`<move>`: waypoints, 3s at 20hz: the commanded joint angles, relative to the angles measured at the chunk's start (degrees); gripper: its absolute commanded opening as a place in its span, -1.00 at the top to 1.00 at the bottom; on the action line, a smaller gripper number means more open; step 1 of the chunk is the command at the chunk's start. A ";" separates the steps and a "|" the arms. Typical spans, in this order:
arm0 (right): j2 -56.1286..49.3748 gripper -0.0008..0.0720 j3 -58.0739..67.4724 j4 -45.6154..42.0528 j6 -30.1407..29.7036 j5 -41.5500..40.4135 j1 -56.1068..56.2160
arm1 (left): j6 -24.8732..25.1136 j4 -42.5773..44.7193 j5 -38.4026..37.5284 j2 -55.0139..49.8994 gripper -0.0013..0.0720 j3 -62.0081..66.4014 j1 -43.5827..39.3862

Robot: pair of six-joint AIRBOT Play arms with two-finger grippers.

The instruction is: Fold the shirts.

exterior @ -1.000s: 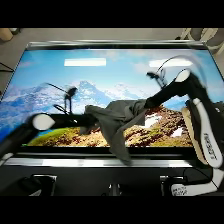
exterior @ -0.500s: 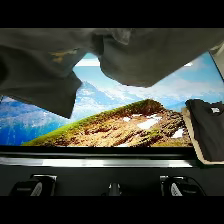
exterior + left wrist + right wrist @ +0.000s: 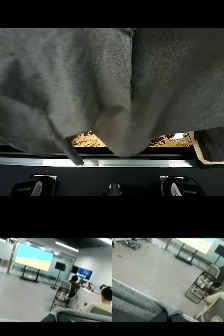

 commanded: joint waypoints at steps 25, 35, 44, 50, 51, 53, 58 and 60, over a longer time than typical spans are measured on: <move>-59.65 -0.24 2.32 12.96 -1.81 24.15 -3.58 | 8.13 -3.41 -21.73 -44.72 -0.32 -24.17 11.02; -59.32 -0.19 -2.45 4.85 -0.74 36.09 -5.64 | 11.93 -7.72 -12.81 -45.44 -0.28 -42.49 2.05; -59.32 -0.19 -2.75 2.91 -0.85 35.36 -5.64 | 12.00 -14.03 -3.80 -50.14 -0.11 -42.51 -1.18; -59.32 -0.41 -13.03 3.10 -0.04 31.28 -1.18 | 13.27 -14.05 -3.98 -50.38 0.88 -41.75 -1.16; -59.32 -0.42 -14.49 3.13 0.00 29.40 -0.31 | 13.68 -14.05 -4.00 -50.05 0.88 -41.62 -1.16; -59.52 -0.42 -17.11 3.17 1.20 26.51 0.61 | 13.68 -14.03 -3.98 -49.37 0.88 -41.64 -1.16; -60.17 -0.37 -21.16 6.49 2.21 23.98 0.81 | 14.53 -14.05 -4.00 -48.65 0.88 -41.64 -1.16; -60.41 -0.35 -21.86 7.96 3.26 22.60 0.81 | 14.53 -14.05 -4.00 -48.65 0.88 -41.64 -1.16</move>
